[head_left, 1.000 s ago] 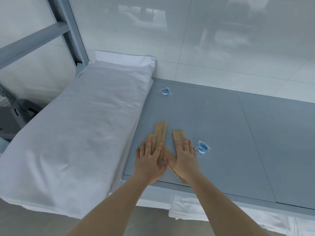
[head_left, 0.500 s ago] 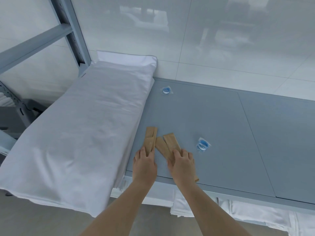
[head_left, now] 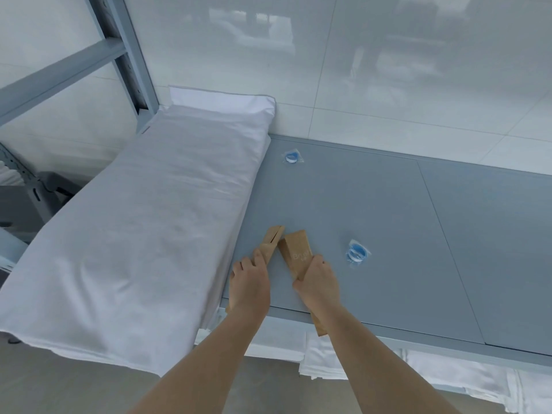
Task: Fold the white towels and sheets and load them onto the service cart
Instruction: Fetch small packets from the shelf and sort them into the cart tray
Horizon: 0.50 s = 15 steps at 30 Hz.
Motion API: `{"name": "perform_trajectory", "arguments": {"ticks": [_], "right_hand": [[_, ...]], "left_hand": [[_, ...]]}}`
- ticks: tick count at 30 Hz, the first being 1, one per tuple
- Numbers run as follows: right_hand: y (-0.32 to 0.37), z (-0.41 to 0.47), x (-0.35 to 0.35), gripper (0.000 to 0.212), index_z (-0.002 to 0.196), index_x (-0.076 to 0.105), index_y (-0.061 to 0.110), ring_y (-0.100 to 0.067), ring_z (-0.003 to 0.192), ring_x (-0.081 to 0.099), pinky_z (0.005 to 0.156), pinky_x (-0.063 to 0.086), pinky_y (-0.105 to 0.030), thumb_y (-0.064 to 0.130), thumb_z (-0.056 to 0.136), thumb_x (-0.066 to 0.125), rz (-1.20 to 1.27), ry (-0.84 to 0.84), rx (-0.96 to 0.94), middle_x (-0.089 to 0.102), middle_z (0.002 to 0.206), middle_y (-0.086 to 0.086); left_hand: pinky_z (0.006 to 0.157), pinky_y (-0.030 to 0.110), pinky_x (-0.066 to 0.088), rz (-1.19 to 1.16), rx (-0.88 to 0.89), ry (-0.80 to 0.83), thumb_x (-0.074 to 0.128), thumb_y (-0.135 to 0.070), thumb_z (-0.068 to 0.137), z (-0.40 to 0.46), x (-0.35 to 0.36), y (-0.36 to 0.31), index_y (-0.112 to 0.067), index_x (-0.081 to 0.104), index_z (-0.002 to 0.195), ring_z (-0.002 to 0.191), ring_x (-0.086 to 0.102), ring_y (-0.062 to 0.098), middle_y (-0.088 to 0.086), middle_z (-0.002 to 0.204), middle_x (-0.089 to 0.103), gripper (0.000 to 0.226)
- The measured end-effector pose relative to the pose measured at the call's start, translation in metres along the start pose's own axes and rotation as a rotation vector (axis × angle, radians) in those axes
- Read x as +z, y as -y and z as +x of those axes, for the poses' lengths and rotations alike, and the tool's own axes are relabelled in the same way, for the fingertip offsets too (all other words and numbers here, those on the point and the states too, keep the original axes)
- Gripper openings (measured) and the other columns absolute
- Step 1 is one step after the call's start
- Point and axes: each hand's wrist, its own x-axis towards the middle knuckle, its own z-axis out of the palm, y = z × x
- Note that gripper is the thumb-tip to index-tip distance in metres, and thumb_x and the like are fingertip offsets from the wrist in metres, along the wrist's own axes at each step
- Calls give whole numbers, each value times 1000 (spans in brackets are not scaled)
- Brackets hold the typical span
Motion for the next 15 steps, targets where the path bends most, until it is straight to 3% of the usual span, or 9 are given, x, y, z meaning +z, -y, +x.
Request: {"name": "perform_trajectory", "arguments": {"ticks": [5, 11, 15], "right_hand": [[-2, 0, 0, 37, 107, 41, 17, -30, 88, 59, 65, 39, -31, 23, 82, 67, 77, -36, -41, 60, 97, -7], [-3, -9, -7, 4, 90, 43, 15, -27, 72, 54, 59, 38, -32, 15, 90, 47, 106, -114, -89, 54, 76, -3], [0, -26, -31, 9, 83, 45, 14, -25, 67, 52, 54, 35, -30, 13, 91, 48, 179, -225, -116, 51, 68, 1]], "left_hand": [[80, 26, 46, -25, 9, -12, 48, -11, 91, 0, -3, 5, -10, 26, 143, 108, 52, 19, 4, 122, 50, 56], [59, 27, 37, -117, -4, -32, 47, -13, 94, -6, -24, 8, -14, 23, 145, 89, 62, 19, 0, 121, 48, 57], [58, 30, 39, -176, 5, -60, 42, -17, 97, -21, -55, 5, -16, 25, 144, 84, 63, 22, -2, 123, 47, 51]]}}
